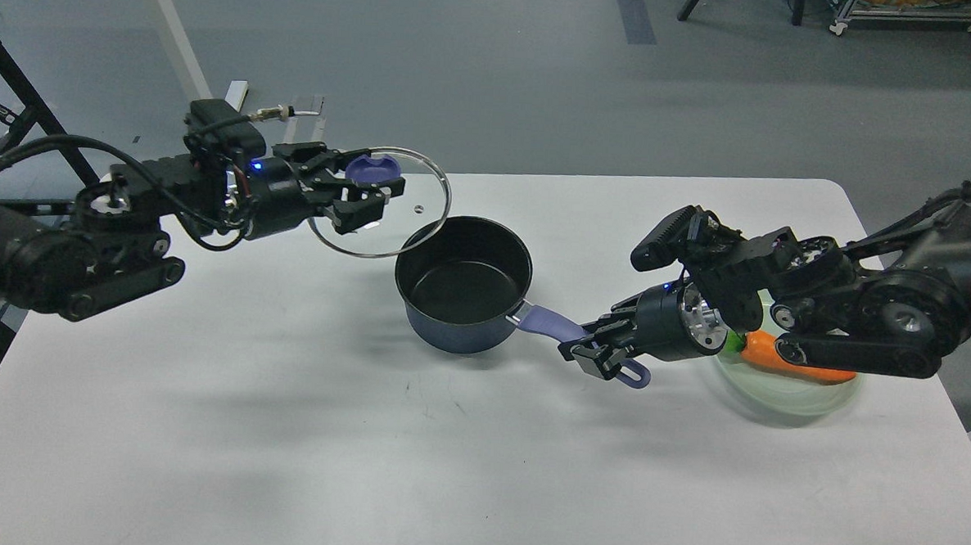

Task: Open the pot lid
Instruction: 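Move the lid beside the pot and lower it onto the table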

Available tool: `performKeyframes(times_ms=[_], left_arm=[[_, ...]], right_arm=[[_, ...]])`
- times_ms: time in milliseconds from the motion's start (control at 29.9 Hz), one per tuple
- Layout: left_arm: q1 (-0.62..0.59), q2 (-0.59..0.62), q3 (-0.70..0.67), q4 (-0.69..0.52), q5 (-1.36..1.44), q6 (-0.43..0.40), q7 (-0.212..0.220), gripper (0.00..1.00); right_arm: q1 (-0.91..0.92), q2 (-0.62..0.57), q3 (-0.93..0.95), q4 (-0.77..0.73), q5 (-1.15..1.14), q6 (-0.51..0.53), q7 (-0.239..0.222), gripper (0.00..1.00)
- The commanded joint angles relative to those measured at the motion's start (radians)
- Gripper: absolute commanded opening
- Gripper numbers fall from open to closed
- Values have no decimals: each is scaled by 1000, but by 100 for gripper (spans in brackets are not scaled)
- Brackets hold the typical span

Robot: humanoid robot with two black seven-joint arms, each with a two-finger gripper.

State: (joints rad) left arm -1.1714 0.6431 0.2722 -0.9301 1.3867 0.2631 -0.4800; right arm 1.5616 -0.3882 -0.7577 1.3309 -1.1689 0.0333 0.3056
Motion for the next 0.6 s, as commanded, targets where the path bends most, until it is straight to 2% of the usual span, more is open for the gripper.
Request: performKeyframes(times_ms=[0, 167, 301, 568], left_arm=[[29, 98, 15, 11, -25, -2, -6, 52], [159, 144, 10, 23, -26, 2, -3, 52], [239, 136, 1, 106, -47, 5, -6, 52], [329, 95, 9, 183, -113, 17, 1, 53]], right_arm=[[-1, 0, 0, 1, 0, 0, 0, 24], [-1, 0, 1, -1, 0, 0, 0, 24], [0, -3, 4, -2, 0, 0, 1, 24], [-3, -6, 17, -6, 2, 0, 1, 24]])
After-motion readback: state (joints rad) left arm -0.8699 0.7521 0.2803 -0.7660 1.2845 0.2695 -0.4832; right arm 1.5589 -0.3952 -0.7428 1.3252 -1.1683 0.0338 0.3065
